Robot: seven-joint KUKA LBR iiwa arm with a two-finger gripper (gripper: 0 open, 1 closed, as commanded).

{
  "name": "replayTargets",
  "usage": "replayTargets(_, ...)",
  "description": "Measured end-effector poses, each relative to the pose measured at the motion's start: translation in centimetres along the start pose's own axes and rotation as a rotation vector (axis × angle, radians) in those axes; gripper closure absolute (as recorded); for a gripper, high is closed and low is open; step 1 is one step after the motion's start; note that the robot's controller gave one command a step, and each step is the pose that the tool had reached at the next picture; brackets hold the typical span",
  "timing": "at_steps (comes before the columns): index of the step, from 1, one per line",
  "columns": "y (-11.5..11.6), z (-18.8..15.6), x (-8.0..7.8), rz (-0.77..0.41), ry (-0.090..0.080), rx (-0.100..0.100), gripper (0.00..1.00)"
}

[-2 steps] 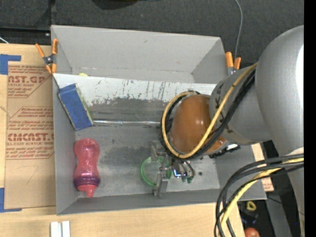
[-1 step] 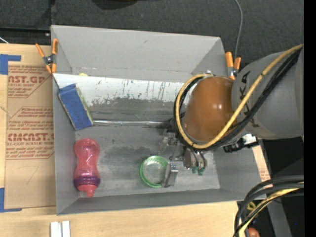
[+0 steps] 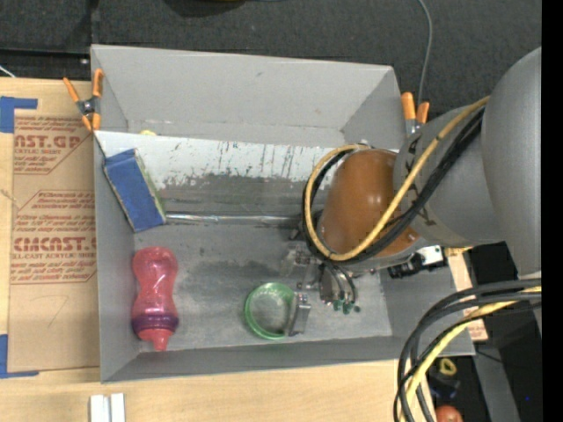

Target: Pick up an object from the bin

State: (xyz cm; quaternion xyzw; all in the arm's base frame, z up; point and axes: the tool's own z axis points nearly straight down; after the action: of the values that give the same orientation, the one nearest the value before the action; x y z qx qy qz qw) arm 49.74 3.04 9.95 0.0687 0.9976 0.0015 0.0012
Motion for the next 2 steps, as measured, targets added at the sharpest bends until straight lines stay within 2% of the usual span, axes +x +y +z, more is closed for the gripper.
replayTargets(1,1.1,2.8,1.9,0.086,-0.013,-0.003,0.0)
replayTargets(2,1.6,2.5,-0.5,0.035,-0.004,-0.002,1.0)
